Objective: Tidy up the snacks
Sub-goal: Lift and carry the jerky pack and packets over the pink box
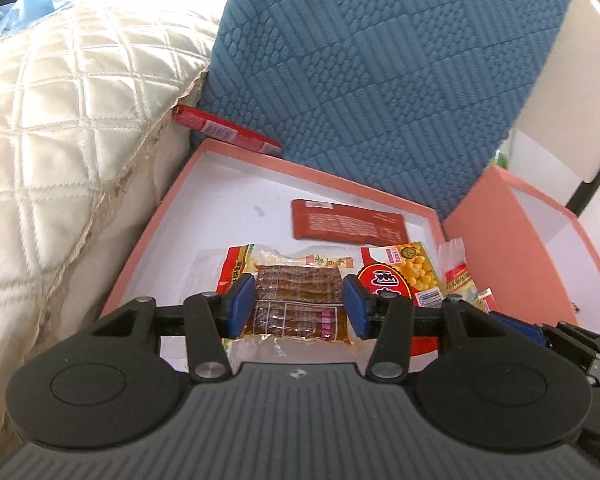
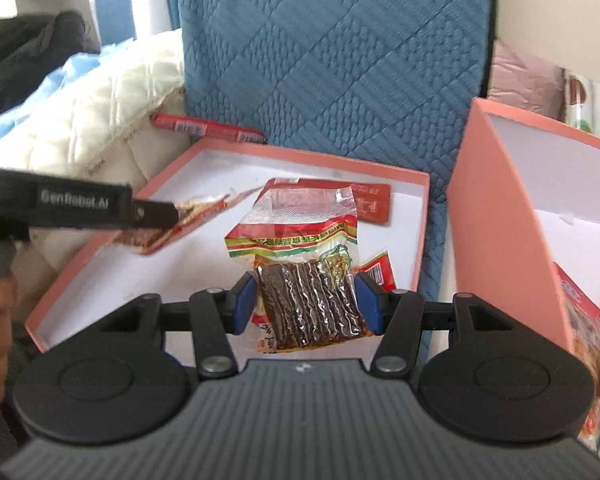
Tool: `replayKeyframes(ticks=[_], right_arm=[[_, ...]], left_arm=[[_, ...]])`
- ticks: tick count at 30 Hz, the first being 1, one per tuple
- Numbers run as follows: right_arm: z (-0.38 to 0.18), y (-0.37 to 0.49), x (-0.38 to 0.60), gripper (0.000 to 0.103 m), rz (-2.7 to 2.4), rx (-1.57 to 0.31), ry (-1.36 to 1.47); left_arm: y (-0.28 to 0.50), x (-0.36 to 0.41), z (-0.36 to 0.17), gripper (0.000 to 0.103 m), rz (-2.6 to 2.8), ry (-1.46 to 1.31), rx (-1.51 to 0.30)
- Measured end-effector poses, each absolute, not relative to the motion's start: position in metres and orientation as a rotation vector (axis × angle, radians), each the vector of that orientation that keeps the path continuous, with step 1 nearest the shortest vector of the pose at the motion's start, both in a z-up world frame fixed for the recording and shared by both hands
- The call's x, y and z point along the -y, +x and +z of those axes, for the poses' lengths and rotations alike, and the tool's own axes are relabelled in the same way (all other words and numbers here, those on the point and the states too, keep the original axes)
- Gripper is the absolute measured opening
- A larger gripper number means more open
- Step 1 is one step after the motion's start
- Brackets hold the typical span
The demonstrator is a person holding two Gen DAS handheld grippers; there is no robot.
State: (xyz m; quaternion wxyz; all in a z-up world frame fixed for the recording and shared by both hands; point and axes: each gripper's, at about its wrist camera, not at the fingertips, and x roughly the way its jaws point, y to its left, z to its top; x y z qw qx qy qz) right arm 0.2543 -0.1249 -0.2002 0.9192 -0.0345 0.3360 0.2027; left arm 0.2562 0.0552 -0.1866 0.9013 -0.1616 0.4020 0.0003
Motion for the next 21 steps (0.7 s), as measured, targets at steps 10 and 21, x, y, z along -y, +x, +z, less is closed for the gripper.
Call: replayKeyframes(ticks=[10,21], right_arm=[[-0.171,0.229,0.140,0.056,0.380,-0.662,-0.065],[-0.121,0.208,0.172,0.056,0.346,-0.599,-0.026]], left_arm=[[0.224,-0.030,-0.152,0.054,-0.067,-0.299,-0.784],[0.212,-0.009,-0.102,0.054,-0.098,-0.319,-0.749]])
